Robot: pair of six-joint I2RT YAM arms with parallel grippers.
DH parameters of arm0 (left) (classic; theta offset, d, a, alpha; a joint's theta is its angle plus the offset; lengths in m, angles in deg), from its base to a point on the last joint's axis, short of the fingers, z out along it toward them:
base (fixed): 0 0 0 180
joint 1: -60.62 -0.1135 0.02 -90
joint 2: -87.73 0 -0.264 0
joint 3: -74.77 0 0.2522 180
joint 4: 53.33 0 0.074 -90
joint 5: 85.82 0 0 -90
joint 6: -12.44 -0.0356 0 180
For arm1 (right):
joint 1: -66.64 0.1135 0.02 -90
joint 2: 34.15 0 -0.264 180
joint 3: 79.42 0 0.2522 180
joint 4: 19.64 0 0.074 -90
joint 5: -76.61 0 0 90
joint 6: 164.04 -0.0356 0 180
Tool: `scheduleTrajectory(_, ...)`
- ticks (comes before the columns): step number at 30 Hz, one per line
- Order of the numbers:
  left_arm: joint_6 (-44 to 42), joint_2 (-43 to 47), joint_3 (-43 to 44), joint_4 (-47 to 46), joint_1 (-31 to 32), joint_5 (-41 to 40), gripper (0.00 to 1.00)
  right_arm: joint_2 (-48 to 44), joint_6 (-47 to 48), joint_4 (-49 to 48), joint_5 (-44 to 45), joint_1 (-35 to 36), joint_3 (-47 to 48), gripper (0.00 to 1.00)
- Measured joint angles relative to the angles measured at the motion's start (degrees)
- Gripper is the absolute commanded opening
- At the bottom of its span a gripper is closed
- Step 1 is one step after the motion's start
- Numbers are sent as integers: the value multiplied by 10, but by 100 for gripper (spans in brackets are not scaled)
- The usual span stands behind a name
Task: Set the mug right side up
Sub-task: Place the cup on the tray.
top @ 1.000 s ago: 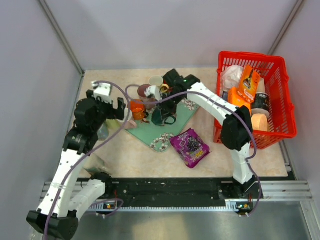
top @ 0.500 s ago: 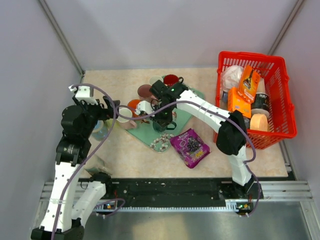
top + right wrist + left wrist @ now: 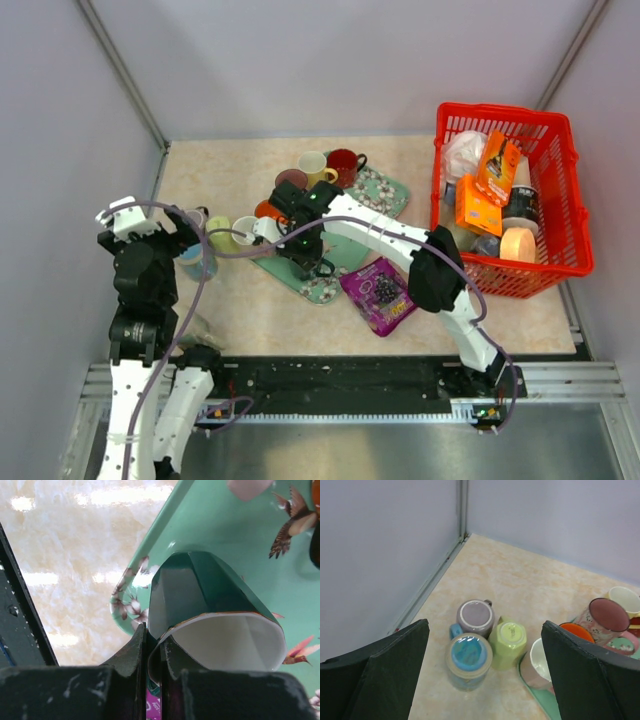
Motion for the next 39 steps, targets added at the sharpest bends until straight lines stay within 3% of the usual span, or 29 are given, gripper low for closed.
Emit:
scheduleTrajectory(10,-4,41,-19,53,-47,-34,99,6,-36,0,4,8,0,1)
scheduleTrajectory(14,-15,40,-19,64,-55,-40,99,8,-47,-1,5,8,0,31)
scheduleTrajectory(27,-72,38,8,85,-57,-42,99,6,-55,7,22,14,6,59)
scheduleTrajectory(28,-86,38,9,85,-57,-35,99,2,-55,10,26,14,7,68)
scheduleTrajectory(30,-114,39,9,86,-57,-25,99,-15,-56,11,32,10,6,99)
scheduleTrajectory(34,-174,40,18,104,-57,12,99,-78,-64,7,31,-9,-1,99)
scheduleTrajectory(39,-248,-3,118,234,-58,106,99,-148,-86,-27,11,-62,31,99)
